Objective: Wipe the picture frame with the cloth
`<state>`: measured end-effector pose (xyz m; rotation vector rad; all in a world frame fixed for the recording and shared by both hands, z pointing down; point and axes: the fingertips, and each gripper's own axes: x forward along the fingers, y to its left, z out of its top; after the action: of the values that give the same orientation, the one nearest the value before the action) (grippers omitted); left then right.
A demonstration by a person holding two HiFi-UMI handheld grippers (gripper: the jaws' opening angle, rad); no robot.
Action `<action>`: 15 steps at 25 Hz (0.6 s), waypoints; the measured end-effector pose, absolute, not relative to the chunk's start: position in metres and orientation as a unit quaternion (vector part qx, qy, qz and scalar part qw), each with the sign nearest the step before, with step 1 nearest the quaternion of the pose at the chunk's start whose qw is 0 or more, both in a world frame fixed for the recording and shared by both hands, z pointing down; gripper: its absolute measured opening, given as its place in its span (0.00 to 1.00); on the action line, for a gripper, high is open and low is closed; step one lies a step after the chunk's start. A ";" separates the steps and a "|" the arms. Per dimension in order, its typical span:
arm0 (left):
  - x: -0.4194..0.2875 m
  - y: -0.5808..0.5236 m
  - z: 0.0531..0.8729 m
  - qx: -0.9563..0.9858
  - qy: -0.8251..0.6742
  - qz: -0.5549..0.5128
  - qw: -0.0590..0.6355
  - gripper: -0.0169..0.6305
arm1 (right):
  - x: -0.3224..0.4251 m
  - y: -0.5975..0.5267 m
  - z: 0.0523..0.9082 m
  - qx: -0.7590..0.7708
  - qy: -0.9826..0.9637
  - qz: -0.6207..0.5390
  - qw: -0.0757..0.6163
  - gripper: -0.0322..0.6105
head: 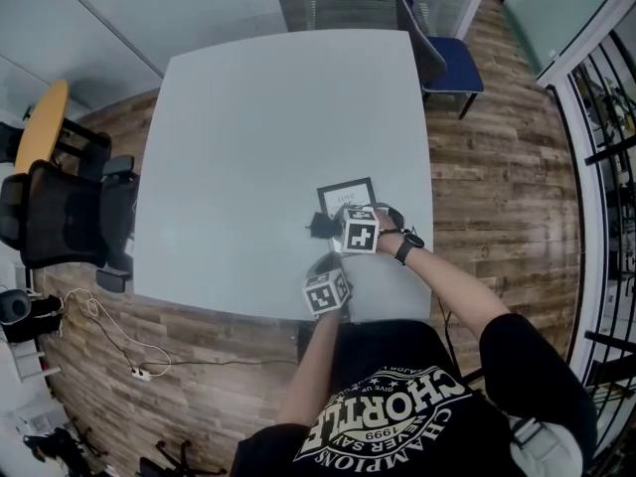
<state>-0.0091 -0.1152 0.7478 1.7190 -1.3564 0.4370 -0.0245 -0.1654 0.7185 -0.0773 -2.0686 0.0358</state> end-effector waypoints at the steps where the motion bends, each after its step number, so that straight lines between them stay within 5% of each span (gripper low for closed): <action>1: -0.009 -0.115 0.747 0.692 -0.545 0.175 0.439 0.03 | -0.027 -0.162 0.723 -0.042 -0.856 0.015 0.515 0.17; 15: -0.009 -0.115 0.747 0.693 -0.547 0.168 0.439 0.03 | 0.063 -0.175 0.731 0.015 -0.826 0.032 0.562 0.17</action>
<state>-0.0092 -0.1146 0.7465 1.7222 -1.3593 0.4166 0.0633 -0.1754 0.7311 0.0343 -1.9464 0.0747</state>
